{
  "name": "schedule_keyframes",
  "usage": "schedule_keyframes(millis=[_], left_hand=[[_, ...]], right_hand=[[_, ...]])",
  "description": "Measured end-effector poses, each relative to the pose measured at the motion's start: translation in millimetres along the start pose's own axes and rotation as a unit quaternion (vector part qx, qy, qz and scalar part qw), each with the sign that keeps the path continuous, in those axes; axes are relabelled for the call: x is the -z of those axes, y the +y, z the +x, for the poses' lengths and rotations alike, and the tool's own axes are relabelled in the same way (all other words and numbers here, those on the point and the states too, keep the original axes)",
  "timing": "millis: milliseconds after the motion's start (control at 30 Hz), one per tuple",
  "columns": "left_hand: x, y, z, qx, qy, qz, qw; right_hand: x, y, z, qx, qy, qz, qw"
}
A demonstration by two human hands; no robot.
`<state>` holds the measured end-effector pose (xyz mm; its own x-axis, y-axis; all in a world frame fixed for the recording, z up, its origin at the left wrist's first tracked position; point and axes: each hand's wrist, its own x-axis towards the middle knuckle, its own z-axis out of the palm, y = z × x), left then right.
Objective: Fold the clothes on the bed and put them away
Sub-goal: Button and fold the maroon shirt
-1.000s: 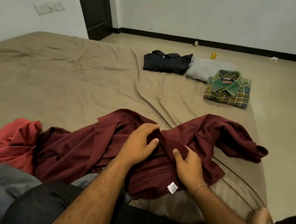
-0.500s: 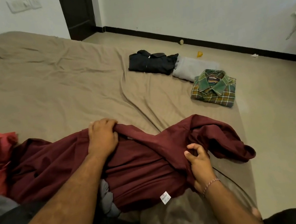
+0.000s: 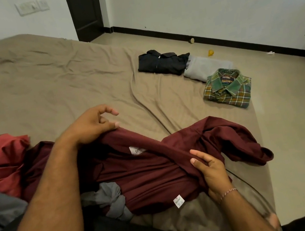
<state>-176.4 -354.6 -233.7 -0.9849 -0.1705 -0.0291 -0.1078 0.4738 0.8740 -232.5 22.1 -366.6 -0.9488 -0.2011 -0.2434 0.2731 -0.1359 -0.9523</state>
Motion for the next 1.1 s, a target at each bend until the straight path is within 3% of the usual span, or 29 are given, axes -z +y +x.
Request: schedule_keyframes(millis=[100,267,400,600,733,867,1100], left_hand=[[8,-17,-15,0.065,-0.017,0.017,0.998],[2,-24,-17,0.044,-0.051,0.154,0.986],[2,-35,-27,0.032,0.022,0.257,0.966],[16,-15,-42,0.016,0.249,0.227,0.941],[37,61,-30,0.012,0.385,0.134,0.913],[83,191,-29,-0.040,0.489,0.166,0.855],[136,397,-50,-0.186,0.542,0.258,0.778]], right_hand=[[4,-1,-2,-0.006,-0.009,0.023,1.000],[6,-3,1,0.044,0.044,-0.111,0.992],[4,-6,-8,0.132,0.089,-0.266,0.951],[-9,-74,4,0.184,0.147,-0.256,0.938],[-31,-183,24,0.251,0.181,-0.236,0.921],[-57,-321,16,0.322,0.214,-0.250,0.888],[-84,-531,-64,0.453,0.265,-0.195,0.828]])
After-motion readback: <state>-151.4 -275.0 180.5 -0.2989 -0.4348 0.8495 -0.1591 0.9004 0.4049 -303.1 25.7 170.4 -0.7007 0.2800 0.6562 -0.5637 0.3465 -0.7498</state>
